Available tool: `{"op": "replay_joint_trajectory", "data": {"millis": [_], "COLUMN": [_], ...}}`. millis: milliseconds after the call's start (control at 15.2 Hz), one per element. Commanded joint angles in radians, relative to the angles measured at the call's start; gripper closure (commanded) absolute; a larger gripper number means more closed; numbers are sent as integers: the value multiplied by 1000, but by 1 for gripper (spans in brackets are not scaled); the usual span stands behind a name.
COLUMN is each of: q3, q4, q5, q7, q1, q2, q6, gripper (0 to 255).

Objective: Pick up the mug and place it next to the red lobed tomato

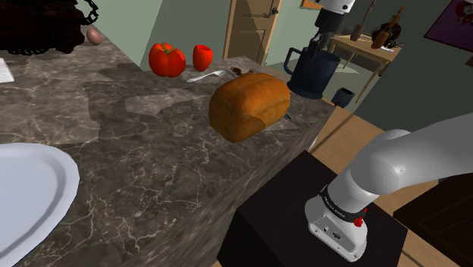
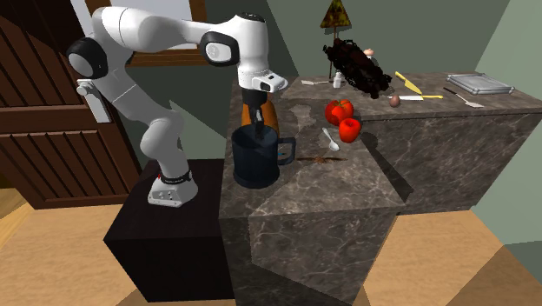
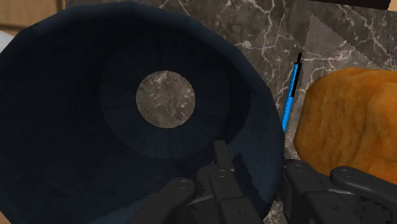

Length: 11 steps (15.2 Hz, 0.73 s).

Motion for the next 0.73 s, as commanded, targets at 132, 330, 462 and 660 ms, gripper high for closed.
{"op": "replay_joint_trajectory", "data": {"millis": [132, 330, 462, 660], "q3": [5, 7, 9, 11], "q4": [59, 106, 138, 188], "q5": [4, 7, 9, 12], "q7": [0, -2, -3, -5], "q1": [3, 4, 6, 8], "q2": [6, 14, 20, 31], "q6": [-52, -91, -117, -155], "gripper": [255, 255, 255, 255]}}
